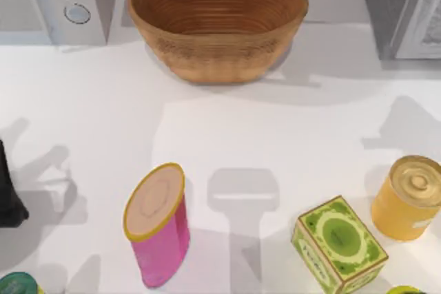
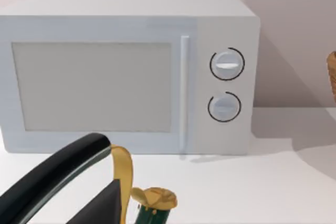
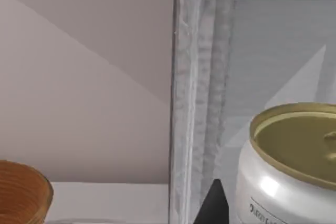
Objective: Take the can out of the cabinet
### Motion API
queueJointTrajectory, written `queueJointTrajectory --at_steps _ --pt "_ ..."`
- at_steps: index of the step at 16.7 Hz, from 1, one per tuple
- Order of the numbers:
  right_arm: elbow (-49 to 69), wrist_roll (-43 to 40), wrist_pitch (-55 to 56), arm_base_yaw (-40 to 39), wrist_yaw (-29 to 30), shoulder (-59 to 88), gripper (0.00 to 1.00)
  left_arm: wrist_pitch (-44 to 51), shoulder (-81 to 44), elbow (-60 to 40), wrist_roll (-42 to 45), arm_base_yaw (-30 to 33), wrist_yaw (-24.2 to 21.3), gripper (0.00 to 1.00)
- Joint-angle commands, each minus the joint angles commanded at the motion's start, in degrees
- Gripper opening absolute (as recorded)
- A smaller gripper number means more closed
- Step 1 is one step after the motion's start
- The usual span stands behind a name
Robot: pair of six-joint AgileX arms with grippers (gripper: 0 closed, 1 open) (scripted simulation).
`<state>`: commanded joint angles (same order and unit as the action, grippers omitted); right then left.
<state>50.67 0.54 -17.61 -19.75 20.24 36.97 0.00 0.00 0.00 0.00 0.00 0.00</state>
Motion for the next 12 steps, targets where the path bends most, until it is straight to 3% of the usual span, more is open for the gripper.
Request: queueJointTrajectory --at_steps 6,12 --pt "-34.24 -0.20 11.15 12.19 -12.50 -23.12 0.00 0.00 0.00 0.00 0.00 0.00 0.00 1.00" --pt "-50.16 -0.52 17.38 19.47 -19.96 -36.47 0.00 0.00 0.00 0.00 0.00 0.00 0.00 1.00"
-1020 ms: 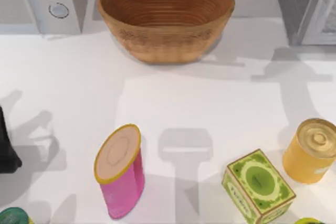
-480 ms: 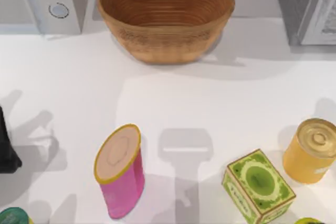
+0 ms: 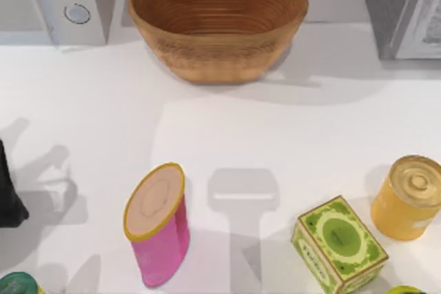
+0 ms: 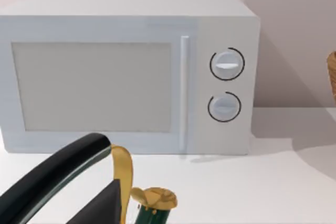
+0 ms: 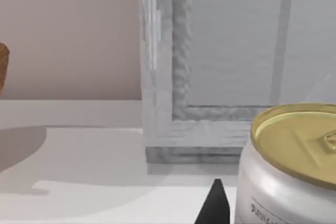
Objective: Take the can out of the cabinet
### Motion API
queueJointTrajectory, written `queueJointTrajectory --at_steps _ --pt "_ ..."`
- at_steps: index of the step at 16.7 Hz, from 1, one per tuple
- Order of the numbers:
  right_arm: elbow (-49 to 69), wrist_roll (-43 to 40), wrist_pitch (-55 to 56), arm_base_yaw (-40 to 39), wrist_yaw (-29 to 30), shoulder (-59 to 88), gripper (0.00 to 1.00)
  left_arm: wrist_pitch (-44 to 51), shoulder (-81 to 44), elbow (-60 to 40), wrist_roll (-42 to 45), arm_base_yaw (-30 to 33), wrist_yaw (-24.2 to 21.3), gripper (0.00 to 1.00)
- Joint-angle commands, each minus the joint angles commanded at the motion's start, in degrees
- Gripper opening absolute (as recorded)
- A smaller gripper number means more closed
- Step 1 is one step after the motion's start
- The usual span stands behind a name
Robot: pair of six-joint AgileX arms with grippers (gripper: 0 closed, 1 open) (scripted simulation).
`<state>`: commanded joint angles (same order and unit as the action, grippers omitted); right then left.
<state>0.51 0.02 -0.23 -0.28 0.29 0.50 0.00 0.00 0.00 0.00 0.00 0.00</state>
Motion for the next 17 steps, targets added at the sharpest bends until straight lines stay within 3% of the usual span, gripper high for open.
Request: queueJointTrajectory --at_steps 9,12,17 --pt "1.36 -2.53 -1.62 1.52 -2.33 2.16 0.00 0.00 0.00 0.00 0.00 0.00 0.00 1.00" --pt "5.71 -10.56 -6.39 4.40 -8.95 9.30 0.00 0.00 0.00 0.00 0.00 0.00 0.00 1.00" --pt "14.35 -31.59 -16.83 9.99 -23.69 25.88 0.00 0.00 0.00 0.00 0.00 0.00 0.00 1.00"
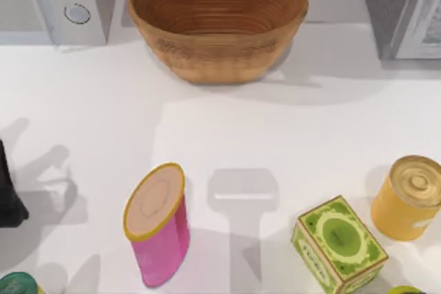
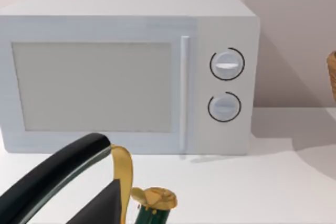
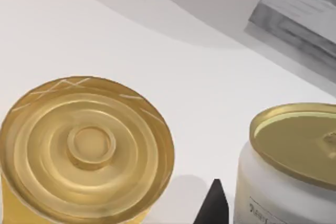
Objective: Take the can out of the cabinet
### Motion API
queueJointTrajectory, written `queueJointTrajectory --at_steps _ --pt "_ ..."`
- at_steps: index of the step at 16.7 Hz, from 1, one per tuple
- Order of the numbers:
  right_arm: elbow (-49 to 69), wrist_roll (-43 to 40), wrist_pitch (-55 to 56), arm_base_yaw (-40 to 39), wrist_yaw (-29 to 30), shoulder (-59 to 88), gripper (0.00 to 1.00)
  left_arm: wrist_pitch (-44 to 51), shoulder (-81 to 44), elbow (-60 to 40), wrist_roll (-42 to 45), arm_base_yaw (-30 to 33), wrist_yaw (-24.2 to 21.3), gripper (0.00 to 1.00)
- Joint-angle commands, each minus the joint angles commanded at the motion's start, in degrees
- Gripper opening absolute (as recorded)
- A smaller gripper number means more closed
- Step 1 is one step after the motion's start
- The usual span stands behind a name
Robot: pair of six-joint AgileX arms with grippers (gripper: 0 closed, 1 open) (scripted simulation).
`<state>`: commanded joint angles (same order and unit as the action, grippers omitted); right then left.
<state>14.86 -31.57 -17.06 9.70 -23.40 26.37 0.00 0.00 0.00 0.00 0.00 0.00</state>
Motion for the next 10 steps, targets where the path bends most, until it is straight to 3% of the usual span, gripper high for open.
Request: queueJointTrajectory --at_steps 10 --pt "16.09 -37.32 -19.38 9.12 -24.67 28.83 0.00 0.00 0.00 0.00 0.00 0.00 0.00 1.00"
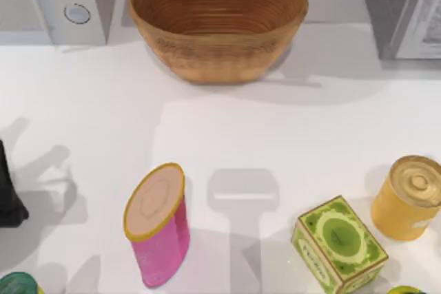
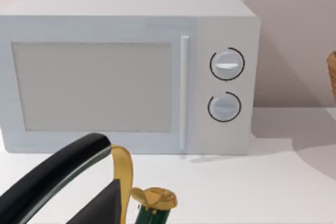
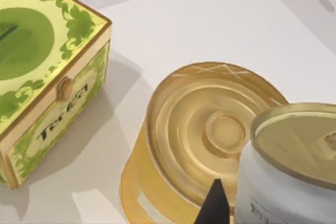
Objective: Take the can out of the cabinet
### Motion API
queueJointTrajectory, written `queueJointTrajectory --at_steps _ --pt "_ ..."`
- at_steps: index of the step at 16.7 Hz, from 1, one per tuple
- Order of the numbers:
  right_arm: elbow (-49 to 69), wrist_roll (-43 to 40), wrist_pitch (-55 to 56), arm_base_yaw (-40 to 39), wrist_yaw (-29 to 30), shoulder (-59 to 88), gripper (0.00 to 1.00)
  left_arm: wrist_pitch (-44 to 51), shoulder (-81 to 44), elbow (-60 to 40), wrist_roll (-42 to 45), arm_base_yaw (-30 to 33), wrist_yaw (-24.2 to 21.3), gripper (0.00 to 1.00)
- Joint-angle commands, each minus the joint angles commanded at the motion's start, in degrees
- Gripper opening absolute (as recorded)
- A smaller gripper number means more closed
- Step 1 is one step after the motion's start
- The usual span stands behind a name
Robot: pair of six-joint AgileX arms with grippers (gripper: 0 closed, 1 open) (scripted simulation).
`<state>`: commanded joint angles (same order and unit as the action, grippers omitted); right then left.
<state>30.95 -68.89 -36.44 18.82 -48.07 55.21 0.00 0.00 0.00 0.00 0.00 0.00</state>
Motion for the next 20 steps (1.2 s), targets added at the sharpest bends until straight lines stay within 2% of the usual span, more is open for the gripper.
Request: queueJointTrajectory --at_steps 9,20 --pt "11.45 -29.85 -17.69 7.64 -19.65 26.16 0.00 0.00 0.00 0.00 0.00 0.00 0.00 1.00" --pt "26.30 -65.15 -36.05 17.33 -36.18 55.46 0.00 0.00 0.00 0.00 0.00 0.00 0.00 1.00"
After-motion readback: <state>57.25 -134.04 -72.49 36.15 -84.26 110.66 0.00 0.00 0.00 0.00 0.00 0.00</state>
